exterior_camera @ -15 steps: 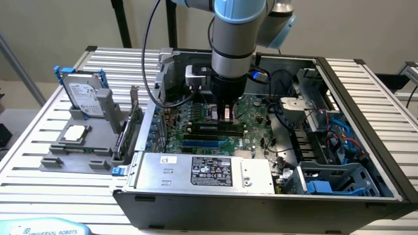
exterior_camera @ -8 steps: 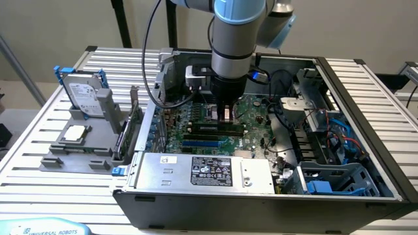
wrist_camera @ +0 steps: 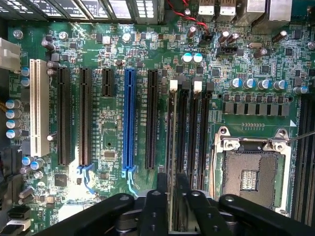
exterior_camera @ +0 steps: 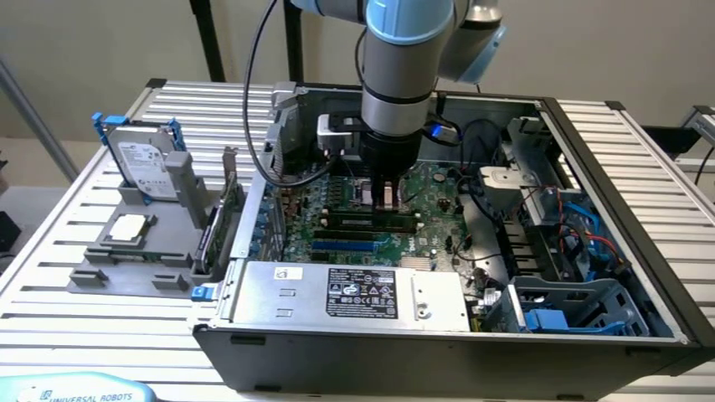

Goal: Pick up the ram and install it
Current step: 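Insert the ram into the slot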

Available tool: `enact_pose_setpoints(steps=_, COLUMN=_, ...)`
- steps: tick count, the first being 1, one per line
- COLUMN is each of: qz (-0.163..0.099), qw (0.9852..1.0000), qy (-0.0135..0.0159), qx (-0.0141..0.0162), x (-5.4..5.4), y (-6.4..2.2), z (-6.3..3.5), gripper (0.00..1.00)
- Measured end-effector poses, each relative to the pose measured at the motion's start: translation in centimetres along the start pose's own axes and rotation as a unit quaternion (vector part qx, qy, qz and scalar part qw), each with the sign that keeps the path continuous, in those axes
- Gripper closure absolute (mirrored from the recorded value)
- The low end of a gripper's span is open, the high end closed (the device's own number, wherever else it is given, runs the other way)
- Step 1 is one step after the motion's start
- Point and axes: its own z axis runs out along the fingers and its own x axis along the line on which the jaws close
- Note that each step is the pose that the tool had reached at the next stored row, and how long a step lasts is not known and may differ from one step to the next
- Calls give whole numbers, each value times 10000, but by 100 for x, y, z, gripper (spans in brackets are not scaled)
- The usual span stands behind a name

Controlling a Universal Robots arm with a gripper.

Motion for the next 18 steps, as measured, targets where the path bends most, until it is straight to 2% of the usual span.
enact_pose_setpoints(steps=1, qz=0, qw=10000, qy=0, qx=0, x=0, y=0, z=0, gripper=72)
enact_pose_setpoints(steps=10, qz=0, qw=10000, qy=-20, qx=-1, x=0, y=26, z=-165, gripper=72)
enact_pose_setpoints(steps=14, qz=0, qw=10000, qy=-31, qx=-1, x=0, y=48, z=-202, gripper=72)
enact_pose_setpoints(steps=15, qz=0, qw=10000, qy=-32, qx=0, x=0, y=49, z=-202, gripper=74)
enact_pose_setpoints(steps=16, qz=0, qw=10000, qy=-32, qx=0, x=0, y=49, z=-202, gripper=81)
enact_pose_setpoints(steps=17, qz=0, qw=10000, qy=-32, qx=0, x=0, y=49, z=-202, gripper=81)
enact_pose_setpoints(steps=18, qz=0, qw=10000, qy=-31, qx=-1, x=0, y=49, z=-203, gripper=87)
